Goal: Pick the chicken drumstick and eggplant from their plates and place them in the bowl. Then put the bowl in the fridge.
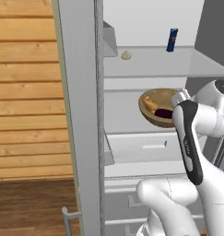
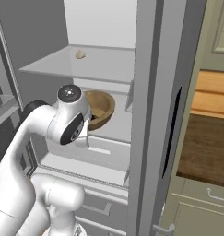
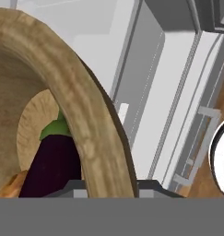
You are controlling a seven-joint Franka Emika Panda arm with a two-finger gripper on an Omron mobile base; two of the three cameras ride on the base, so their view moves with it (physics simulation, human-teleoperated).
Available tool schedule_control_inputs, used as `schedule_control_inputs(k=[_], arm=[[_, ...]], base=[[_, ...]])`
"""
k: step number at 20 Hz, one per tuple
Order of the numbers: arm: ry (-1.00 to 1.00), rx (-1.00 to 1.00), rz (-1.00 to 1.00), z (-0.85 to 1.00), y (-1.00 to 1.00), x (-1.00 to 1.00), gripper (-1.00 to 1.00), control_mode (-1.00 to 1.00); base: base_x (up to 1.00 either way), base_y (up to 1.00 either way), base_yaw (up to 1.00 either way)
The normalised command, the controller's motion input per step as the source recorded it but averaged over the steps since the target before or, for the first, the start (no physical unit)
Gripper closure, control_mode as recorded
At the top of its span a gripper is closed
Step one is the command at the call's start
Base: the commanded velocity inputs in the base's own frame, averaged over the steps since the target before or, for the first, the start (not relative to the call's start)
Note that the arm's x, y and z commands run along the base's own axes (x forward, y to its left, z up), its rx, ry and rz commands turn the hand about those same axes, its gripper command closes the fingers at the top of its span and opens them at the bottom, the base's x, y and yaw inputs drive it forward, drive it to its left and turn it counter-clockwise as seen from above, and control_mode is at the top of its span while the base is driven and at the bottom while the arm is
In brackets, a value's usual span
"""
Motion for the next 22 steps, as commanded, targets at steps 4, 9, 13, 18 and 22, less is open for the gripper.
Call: schedule_control_inputs(k=[4,9,13,18,22], arm=[[0.00,0.06,0.00,-0.27,-0.35,0.72,1.00,-1.00],[0.00,0.03,0.00,-0.42,-0.25,0.54,1.00,-1.00],[0.00,0.00,0.00,-0.49,0.00,0.23,1.00,-1.00],[0.00,0.00,0.00,-0.38,0.00,0.10,1.00,-1.00],[0.00,0.00,0.00,-0.32,0.00,0.15,1.00,-1.00]], base=[[0.00,0.00,0.00],[0.00,0.00,0.00],[0.00,0.00,0.00],[0.00,0.00,0.00],[0.00,0.00,0.00]])
